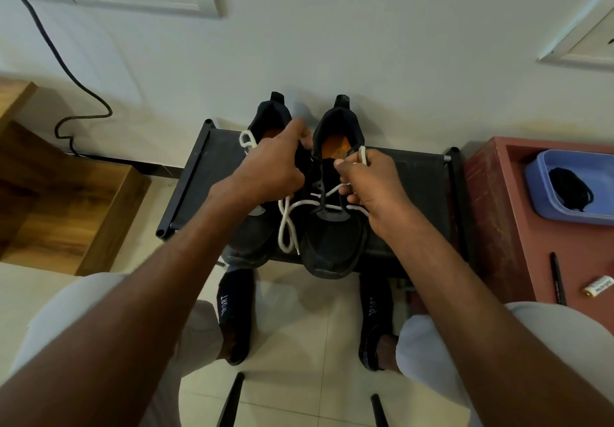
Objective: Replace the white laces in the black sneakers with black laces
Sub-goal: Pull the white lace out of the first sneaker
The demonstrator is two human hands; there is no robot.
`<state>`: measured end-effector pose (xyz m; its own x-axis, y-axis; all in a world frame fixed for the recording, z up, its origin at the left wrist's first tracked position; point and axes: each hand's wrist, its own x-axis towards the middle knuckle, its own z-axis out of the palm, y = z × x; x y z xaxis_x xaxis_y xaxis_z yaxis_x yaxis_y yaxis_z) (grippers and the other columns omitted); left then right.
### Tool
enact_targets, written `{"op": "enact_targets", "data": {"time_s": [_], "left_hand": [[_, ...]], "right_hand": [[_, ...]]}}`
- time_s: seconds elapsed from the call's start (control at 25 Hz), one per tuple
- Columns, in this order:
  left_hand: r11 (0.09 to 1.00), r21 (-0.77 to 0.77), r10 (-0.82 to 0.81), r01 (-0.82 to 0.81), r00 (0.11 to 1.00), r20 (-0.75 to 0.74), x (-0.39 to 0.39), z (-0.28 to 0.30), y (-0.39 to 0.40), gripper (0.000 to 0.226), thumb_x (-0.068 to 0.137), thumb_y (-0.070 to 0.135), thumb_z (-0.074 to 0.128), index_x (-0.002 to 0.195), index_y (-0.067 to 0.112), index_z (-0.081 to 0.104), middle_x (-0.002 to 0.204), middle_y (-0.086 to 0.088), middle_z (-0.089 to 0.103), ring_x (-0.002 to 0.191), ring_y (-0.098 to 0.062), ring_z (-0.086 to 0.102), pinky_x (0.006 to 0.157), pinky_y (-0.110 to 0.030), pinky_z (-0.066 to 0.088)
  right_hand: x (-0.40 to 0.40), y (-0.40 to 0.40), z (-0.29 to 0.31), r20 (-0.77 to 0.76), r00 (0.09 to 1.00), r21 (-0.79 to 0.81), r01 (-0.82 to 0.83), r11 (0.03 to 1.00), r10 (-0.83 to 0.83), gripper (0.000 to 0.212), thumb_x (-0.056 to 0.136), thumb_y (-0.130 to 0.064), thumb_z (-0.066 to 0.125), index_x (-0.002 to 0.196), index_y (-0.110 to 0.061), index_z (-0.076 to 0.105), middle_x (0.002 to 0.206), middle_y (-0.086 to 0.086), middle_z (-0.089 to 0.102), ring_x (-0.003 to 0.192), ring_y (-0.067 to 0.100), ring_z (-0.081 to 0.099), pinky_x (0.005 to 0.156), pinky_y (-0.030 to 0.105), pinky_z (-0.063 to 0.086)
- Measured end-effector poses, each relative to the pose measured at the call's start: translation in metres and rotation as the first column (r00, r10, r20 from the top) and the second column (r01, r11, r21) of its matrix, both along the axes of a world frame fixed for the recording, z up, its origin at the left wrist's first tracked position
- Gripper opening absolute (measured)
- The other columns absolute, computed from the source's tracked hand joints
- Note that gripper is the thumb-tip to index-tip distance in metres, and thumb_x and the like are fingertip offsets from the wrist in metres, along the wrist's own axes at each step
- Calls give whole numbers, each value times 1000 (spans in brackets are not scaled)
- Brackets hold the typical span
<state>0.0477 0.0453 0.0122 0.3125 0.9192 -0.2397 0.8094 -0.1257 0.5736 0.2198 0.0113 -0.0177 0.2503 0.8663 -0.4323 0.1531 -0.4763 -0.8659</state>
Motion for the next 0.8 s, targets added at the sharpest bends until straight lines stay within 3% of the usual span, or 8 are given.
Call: {"op": "enact_targets", "data": {"time_s": [0.12, 0.24, 0.36, 0.48, 0.64, 0.8], "left_hand": [[982, -187, -53, 35, 995, -90, -1, -2, -2, 7, 93, 16, 72, 98, 15, 67, 87, -7, 73, 70, -15, 68, 58, -27, 52], [976, -215, -46, 32, 997, -60, 5, -10, -5, 23, 89, 34, 79, 87, 12, 74, 79, -3, 73, 69, -13, 67, 60, -23, 46], [985, -173, -18, 16, 1000, -13, 12, -13, -7, 13, 91, 23, 77, 83, 13, 74, 78, 1, 68, 75, -13, 62, 62, -23, 42], [970, -239, 68, -54, 997, 47, 14, -11, -7, 15, 93, 11, 70, 78, 11, 67, 73, 3, 61, 72, -10, 58, 63, -23, 42], [918, -376, 188, -130, 974, 122, 8, -11, -8, 15, 94, 6, 68, 80, 11, 64, 81, -5, 65, 78, -14, 62, 77, -31, 55], [933, -351, 121, -78, 987, 102, 11, -10, -9, 7, 93, 11, 72, 89, 7, 69, 88, -7, 68, 83, -14, 62, 78, -31, 52]], "right_hand": [[6, 2, 4, 291, 932, 34, -236, 971, 216, 7, 93, -17, 74, 93, -19, 68, 89, 1, 71, 78, 16, 71, 69, 31, 57], [12, -1, 14, 466, 785, -28, -449, 893, 409, 6, 92, -18, 78, 97, -22, 77, 90, -5, 70, 83, 10, 67, 74, 26, 55], [11, -2, 15, 578, 658, -102, -527, 843, 482, 17, 90, -22, 81, 107, -19, 79, 96, -1, 72, 86, 14, 68, 79, 31, 56], [7, 0, 11, 667, 552, -178, -534, 826, 501, 23, 95, -28, 76, 115, -19, 78, 108, 3, 73, 97, 21, 69, 91, 39, 58], [3, -2, 4, 692, 582, -105, -504, 857, 427, 14, 98, -26, 71, 107, -16, 75, 95, 1, 70, 88, 20, 68, 79, 36, 56], [3, -5, 4, 705, 592, -111, -453, 884, 392, 11, 102, -20, 62, 100, -11, 68, 87, 2, 63, 78, 19, 62, 64, 29, 43]]}}
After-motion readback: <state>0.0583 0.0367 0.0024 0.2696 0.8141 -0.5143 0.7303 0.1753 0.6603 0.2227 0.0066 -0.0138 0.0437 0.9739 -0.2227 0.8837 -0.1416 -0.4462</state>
